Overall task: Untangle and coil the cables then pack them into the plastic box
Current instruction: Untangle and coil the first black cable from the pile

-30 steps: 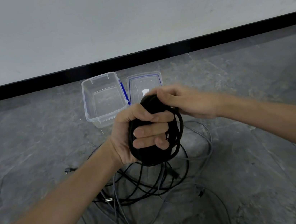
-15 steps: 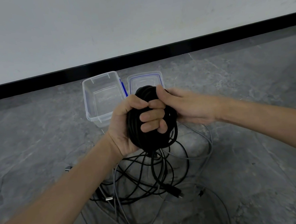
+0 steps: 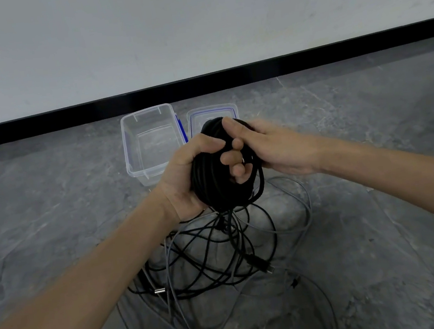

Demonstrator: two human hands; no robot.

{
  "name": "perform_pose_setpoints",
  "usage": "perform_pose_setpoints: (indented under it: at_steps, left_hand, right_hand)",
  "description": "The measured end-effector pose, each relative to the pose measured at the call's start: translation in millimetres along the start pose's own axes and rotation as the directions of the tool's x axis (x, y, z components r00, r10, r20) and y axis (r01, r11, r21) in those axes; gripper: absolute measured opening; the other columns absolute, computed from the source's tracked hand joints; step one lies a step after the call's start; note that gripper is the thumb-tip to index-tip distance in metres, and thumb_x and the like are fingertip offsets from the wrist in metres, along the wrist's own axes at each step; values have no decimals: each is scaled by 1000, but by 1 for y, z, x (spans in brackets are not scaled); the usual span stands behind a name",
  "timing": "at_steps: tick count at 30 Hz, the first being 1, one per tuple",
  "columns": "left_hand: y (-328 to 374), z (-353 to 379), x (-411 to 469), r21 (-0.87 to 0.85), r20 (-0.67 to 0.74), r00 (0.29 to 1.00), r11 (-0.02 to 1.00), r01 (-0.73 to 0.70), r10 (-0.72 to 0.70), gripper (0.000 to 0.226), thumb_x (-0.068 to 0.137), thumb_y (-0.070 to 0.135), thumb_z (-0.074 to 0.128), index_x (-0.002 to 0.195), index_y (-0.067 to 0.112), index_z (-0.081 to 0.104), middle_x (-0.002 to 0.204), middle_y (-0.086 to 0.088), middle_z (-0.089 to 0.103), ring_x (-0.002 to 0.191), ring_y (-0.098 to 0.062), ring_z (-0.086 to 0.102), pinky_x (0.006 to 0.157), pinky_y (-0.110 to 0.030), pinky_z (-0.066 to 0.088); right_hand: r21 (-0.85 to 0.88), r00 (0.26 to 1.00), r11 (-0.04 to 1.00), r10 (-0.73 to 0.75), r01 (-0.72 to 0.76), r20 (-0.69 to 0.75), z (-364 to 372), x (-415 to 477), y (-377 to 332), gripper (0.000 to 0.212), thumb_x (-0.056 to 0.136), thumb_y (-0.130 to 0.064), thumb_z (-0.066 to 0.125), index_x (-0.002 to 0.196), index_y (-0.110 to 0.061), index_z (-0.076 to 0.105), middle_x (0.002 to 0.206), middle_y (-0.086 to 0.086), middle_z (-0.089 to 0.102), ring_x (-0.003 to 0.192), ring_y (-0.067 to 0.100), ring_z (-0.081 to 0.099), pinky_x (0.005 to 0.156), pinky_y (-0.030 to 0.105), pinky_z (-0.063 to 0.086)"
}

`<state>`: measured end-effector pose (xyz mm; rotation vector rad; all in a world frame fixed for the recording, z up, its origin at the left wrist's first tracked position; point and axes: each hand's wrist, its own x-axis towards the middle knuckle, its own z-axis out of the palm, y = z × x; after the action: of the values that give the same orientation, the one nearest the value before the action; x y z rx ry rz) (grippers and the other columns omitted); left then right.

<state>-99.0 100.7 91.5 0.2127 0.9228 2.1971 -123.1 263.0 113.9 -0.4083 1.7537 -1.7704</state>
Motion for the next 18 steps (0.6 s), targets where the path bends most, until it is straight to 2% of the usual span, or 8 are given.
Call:
perform_pose_setpoints:
  at_steps: [2,4,5,7,10,12,15,18]
  left_hand:
    - [0,-2,-2,139,-115,993,990,2,14,16,73,21,69,85,12,63,67,3,59,66,-14,63,74,-29,53]
    - [-3,-4,-4,353,-282,957,935,33,73,10,77,21,60,86,17,59,70,6,58,67,-13,60,70,-30,50]
    - [-6,-7,-4,409,-341,933,912,40,112,11,76,20,58,87,17,56,70,6,58,64,-13,58,67,-31,47]
    - [-13,-9,-3,420,-414,898,906,43,149,12,75,18,59,85,17,54,70,3,56,61,-14,55,64,-31,44]
    - [-18,-6,1,437,-485,859,896,79,161,8,87,21,65,83,16,60,69,1,57,61,-14,56,70,-36,42]
    - [-19,-3,3,439,-505,846,895,80,172,12,91,23,63,82,14,63,69,2,59,63,-14,58,73,-37,44]
    - [-20,0,6,462,-509,835,885,60,209,17,92,22,62,78,12,62,67,1,59,61,-13,58,67,-33,47]
    - [-20,1,7,439,-519,834,896,71,188,14,92,23,63,89,10,66,75,-2,63,66,-13,59,71,-31,49]
  right_hand:
    - [-25,1000,1000,-3,3,11,-5,1,2,35,100,-39,38,83,-13,53,60,-11,57,53,4,57,56,18,50]
    - [-102,1000,994,-26,28,14,-11,1,5,35,98,-41,41,87,-13,59,66,-9,61,60,5,58,63,19,49]
    - [-140,999,990,-34,35,7,-13,0,8,34,97,-40,42,92,-14,62,67,-10,61,63,4,58,64,18,47]
    - [-180,999,983,-30,27,-11,-14,0,14,35,99,-38,41,97,-14,65,67,-10,61,66,2,57,63,15,47]
    - [-171,999,985,-18,10,-43,-16,3,22,38,100,-40,41,100,-13,68,76,-5,64,74,5,61,71,19,49]
    - [-153,997,988,4,-15,-71,-18,5,24,38,99,-44,43,98,-16,69,78,-5,64,76,5,60,75,21,49]
    - [-100,996,992,63,-70,-67,-22,7,26,39,98,-48,44,95,-18,69,76,-5,65,75,7,62,75,24,49]
    - [-89,994,991,91,-96,-59,-25,7,28,41,96,-51,45,93,-19,69,77,-4,67,76,9,64,77,27,49]
